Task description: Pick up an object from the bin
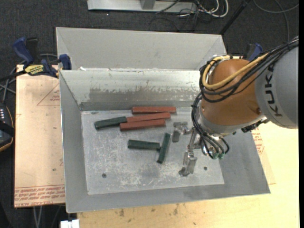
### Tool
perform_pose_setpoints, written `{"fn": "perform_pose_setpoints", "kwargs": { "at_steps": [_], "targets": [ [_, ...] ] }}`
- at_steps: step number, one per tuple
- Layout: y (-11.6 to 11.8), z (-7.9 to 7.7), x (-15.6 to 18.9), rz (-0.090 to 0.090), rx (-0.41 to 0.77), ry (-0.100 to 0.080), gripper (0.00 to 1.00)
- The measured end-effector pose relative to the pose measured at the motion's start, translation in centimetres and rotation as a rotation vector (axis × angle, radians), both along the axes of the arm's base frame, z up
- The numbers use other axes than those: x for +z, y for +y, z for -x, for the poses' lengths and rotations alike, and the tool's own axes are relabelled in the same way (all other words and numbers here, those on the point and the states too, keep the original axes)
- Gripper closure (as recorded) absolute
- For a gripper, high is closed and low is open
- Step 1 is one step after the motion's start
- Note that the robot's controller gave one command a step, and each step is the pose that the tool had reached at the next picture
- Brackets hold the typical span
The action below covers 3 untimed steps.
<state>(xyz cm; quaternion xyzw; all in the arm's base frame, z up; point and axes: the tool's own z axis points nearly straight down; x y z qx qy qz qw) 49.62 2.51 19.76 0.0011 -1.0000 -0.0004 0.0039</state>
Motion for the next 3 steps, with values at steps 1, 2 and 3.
{"fn": "perform_pose_setpoints", "kwargs": {
  "at_steps": [1,2,3],
  "targets": [
    [0.0,-0.2,0.4,0.0,-0.001,-0.008,0.0],
    [2.7,-3.5,-7.1,-0.001,-0.103,-0.013,0.0],
    [4.5,-4.5,-7.3,0.001,-0.306,-0.005,0.0]
  ]
}}
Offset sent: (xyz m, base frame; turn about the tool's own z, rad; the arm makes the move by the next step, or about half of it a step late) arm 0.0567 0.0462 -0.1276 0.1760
